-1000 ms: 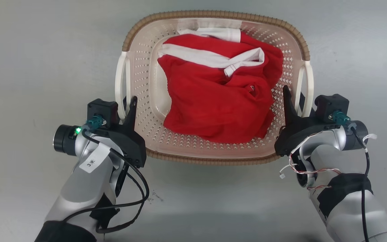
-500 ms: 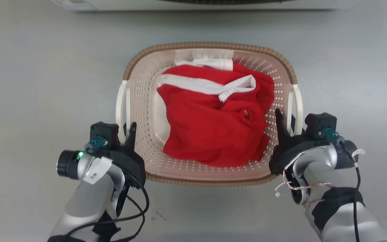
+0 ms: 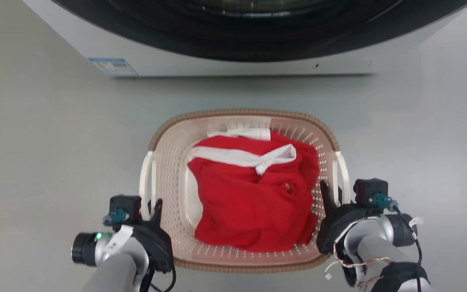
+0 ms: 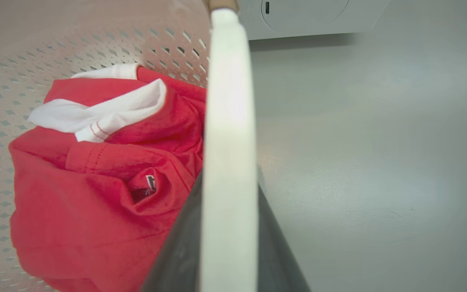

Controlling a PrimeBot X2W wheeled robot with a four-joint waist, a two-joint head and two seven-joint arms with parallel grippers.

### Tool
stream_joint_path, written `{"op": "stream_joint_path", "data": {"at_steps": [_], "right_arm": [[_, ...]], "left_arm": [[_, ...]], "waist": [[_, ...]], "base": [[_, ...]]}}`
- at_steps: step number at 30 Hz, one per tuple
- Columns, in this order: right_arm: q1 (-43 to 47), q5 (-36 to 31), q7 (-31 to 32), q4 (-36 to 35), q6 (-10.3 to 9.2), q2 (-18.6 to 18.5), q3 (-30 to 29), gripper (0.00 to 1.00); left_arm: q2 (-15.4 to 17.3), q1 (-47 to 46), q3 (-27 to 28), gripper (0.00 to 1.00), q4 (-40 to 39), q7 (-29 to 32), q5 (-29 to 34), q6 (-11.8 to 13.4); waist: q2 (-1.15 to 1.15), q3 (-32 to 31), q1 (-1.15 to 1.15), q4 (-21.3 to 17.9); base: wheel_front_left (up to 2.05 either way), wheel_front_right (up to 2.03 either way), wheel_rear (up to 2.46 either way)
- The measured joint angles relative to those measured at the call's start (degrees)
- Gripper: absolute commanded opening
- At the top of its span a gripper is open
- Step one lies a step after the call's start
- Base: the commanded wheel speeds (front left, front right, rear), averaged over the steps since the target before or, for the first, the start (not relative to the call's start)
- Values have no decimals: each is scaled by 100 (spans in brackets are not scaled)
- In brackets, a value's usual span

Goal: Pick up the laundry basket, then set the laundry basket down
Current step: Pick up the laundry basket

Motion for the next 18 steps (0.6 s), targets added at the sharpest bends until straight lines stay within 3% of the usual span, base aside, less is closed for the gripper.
{"op": "stream_joint_path", "data": {"at_steps": [18], "right_arm": [[925,962,965,34,-54,10,936,0]], "left_arm": [[-3,1058,-302,0,343,334,-460,-59]], "waist": [[0,-1523,0,-99]], "base": [[0,0,0]]}}
